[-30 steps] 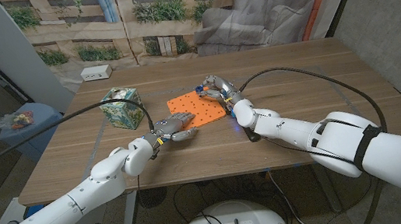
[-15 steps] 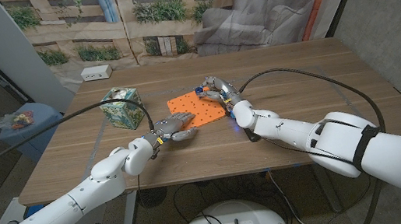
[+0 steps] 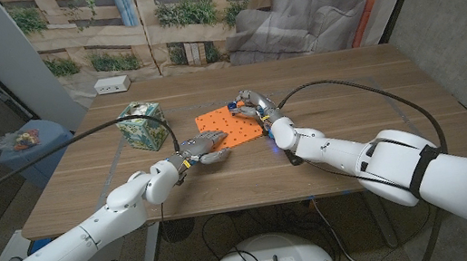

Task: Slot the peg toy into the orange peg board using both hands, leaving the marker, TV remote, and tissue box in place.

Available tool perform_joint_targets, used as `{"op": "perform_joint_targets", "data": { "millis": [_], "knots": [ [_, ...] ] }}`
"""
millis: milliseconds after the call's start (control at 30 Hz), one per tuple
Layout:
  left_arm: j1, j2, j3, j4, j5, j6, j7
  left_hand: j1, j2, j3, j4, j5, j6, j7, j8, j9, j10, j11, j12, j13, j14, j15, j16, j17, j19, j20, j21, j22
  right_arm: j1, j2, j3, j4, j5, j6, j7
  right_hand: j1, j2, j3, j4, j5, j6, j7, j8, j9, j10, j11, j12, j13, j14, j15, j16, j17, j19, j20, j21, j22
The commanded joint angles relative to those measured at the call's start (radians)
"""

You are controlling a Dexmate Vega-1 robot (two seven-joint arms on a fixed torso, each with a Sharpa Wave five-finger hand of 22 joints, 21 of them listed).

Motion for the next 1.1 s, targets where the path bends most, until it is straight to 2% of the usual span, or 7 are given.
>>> {"op": "perform_joint_targets", "data": {
  "millis": [33, 433, 1100],
  "knots": [
    [-0.006, -0.002, 0.004, 0.007, -0.003, -0.003, -0.006, 0.012, 0.096, 0.008, 0.002, 0.004, 0.006, -0.002, 0.005, 0.004, 0.008, -0.002, 0.004, 0.006, 0.009, -0.064, 0.006, 0.005, 0.005, -0.171, 0.007, 0.001, 0.005, 0.004, -0.005, 0.017, 0.007, 0.002, 0.003, 0.032, 0.021, 0.000, 0.001, 0.004, 0.058, -0.058, 0.031, 0.022, 0.004, -0.005, -0.003, 0.001, 0.004, -0.010, 0.004, 0.002, -0.002, -0.004, -0.001, 0.003],
    [-0.009, -0.003, 0.005, 0.009, -0.005, -0.003, -0.007, 0.013, 0.096, 0.011, 0.000, 0.004, 0.007, -0.003, 0.004, 0.004, 0.010, -0.005, 0.004, 0.006, 0.011, -0.063, 0.006, 0.004, 0.006, -0.171, 0.007, 0.001, 0.012, 0.011, -0.012, 0.042, 0.012, 0.008, 0.005, 0.034, 0.022, -0.001, 0.002, 0.004, 0.058, -0.058, 0.032, 0.023, 0.004, -0.007, -0.003, 0.001, 0.005, -0.010, 0.005, 0.003, -0.001, -0.004, -0.001, 0.003],
    [-0.017, -0.011, 0.009, 0.020, -0.012, -0.006, -0.009, 0.015, 0.094, 0.017, -0.003, 0.003, 0.013, -0.002, 0.006, 0.005, 0.014, -0.002, 0.004, 0.006, 0.014, -0.065, 0.006, 0.004, 0.009, -0.171, 0.007, 0.001, 0.016, 0.012, -0.026, 0.041, 0.007, -0.015, 0.006, 0.038, 0.024, -0.003, 0.001, 0.005, 0.057, -0.059, 0.033, 0.024, 0.003, -0.007, -0.004, 0.001, 0.007, -0.011, 0.006, 0.005, -0.001, -0.004, 0.000, 0.002]
  ]
}}
